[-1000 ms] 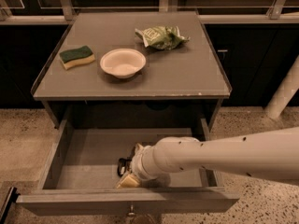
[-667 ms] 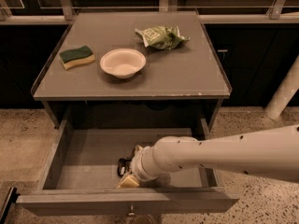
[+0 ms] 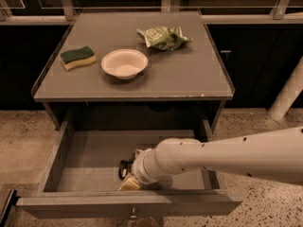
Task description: Pick rxbar chocolate from top drawer and place on counter
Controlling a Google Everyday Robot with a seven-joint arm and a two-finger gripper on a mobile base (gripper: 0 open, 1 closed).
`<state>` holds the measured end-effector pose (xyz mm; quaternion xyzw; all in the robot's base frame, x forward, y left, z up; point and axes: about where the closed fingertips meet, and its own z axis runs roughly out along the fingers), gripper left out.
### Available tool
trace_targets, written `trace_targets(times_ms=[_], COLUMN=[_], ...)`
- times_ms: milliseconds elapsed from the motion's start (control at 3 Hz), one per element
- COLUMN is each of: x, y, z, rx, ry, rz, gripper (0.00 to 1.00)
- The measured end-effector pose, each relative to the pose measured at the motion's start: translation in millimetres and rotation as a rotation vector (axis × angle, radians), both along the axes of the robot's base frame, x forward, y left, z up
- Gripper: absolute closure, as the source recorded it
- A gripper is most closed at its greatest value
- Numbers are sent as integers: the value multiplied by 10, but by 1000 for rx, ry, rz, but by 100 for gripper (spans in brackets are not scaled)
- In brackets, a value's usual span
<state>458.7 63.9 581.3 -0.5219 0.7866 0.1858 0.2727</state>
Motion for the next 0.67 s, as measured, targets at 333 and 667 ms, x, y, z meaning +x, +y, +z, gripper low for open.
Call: trace_targets(times_ms=[333,667], x=[0,0], y=[0,0], z=[0,0], rx=[0,0], ry=[0,0], rz=[0,0], gripper=[65,87])
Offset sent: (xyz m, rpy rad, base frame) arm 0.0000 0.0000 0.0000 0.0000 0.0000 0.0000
